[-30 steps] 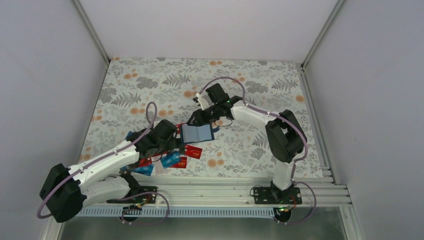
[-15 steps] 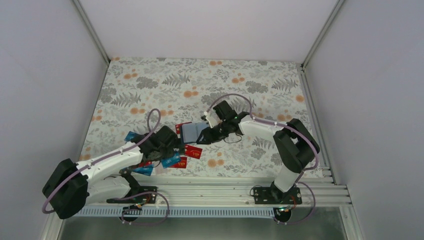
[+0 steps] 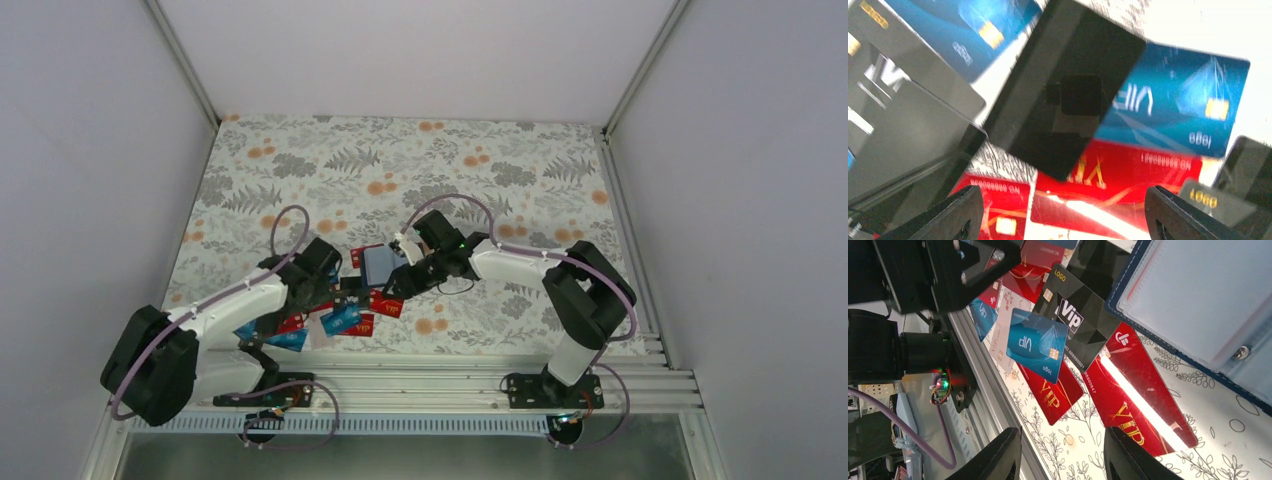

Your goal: Put the credit cards into the card holder

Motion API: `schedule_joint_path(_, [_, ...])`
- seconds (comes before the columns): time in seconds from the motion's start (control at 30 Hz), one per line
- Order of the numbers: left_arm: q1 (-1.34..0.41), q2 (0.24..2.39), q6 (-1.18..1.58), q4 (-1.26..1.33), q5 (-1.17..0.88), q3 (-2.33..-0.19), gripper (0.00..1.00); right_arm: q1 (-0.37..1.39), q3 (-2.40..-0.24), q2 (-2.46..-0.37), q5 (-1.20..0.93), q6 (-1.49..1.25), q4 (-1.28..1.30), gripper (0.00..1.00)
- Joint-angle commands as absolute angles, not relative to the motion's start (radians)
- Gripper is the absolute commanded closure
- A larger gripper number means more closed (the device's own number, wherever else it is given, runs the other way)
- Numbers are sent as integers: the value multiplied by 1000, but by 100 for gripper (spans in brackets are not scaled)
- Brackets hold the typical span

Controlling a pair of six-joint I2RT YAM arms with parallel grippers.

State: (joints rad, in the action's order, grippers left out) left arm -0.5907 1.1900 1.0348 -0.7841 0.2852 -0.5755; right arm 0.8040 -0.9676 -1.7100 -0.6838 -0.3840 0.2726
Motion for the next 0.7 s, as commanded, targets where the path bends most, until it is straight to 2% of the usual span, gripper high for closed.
schedule_joint_path(0.0, [-494, 1245, 935, -746, 340, -643, 18, 816, -998, -1724, -671, -384, 248, 56])
schedule_joint_path(0.47, [-238, 1441, 631, -538, 127, -688, 16, 814, -952, -1713, -661, -360, 252, 57])
schedule_joint_path(0.67, [-240, 1485, 637, -478, 32, -614, 24, 810, -957, -1724, -652, -342, 260, 58])
